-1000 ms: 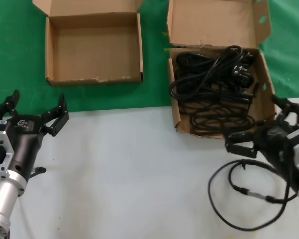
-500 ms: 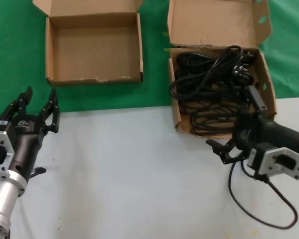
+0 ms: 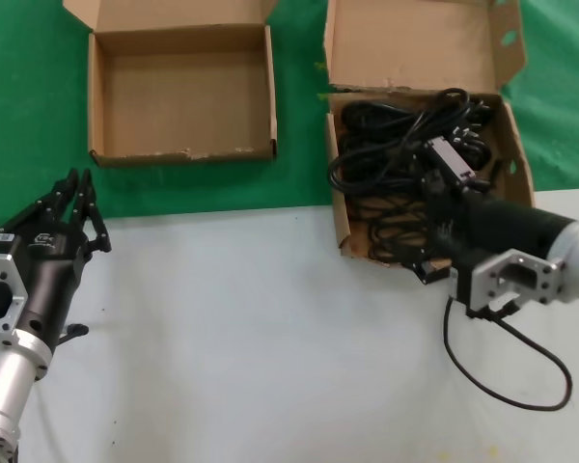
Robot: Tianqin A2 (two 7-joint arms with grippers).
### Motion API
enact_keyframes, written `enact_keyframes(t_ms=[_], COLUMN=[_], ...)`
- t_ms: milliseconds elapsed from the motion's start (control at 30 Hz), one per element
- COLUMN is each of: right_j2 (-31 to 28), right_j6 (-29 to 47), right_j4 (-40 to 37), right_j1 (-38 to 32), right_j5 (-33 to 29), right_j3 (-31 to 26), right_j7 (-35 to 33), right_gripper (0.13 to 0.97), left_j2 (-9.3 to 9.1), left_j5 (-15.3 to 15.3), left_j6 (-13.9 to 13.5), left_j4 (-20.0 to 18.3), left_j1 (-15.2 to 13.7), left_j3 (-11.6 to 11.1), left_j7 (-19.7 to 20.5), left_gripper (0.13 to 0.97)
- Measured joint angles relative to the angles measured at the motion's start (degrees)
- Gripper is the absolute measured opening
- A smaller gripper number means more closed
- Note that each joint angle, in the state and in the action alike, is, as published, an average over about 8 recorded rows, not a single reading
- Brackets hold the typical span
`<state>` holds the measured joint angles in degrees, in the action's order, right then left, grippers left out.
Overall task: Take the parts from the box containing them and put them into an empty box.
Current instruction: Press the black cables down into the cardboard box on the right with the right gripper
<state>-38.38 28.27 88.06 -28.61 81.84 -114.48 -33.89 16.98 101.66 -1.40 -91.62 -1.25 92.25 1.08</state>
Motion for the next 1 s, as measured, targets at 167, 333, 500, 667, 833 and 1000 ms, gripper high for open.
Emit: enact_keyframes(t_ms=[167,333,500,667,833,1000], right_j2=[1.66,3.25,4.58,5.74,6.78,7.56], right_j6=[0.91,1.13,1.03,0.65,0.14,-0.29], right_j4=[-2.18,-3.93,-5.62,-7.34,-8.46,-8.76], right_j1=[-2.81,-4.7,-6.09,-7.04,-7.67,-7.81], right_j5=[-2.9,-4.53,-5.55,-6.62,-7.5,-8.24], right_j3=[-0.68,-1.06,-1.24,-1.15,-1.01,-1.03], right_j7=[1.75,2.57,2.96,4.03,5.15,5.85], right_gripper=[0.925,0.872,0.861,0.768,0.685,0.553], left_j2=[0.0,0.0,0.0,0.0,0.0,0.0], left_j5=[0.0,0.0,0.0,0.0,0.0,0.0], left_j6=[0.0,0.0,0.0,0.0,0.0,0.0], left_j4=[0.0,0.0,0.0,0.0,0.0,0.0], left_j1=[0.0,0.0,0.0,0.0,0.0,0.0], left_j3=[0.0,0.0,0.0,0.0,0.0,0.0], left_j7=[0.0,0.0,0.0,0.0,0.0,0.0], left_gripper=[0.171,0.168,0.152,0.145,0.145,0.145])
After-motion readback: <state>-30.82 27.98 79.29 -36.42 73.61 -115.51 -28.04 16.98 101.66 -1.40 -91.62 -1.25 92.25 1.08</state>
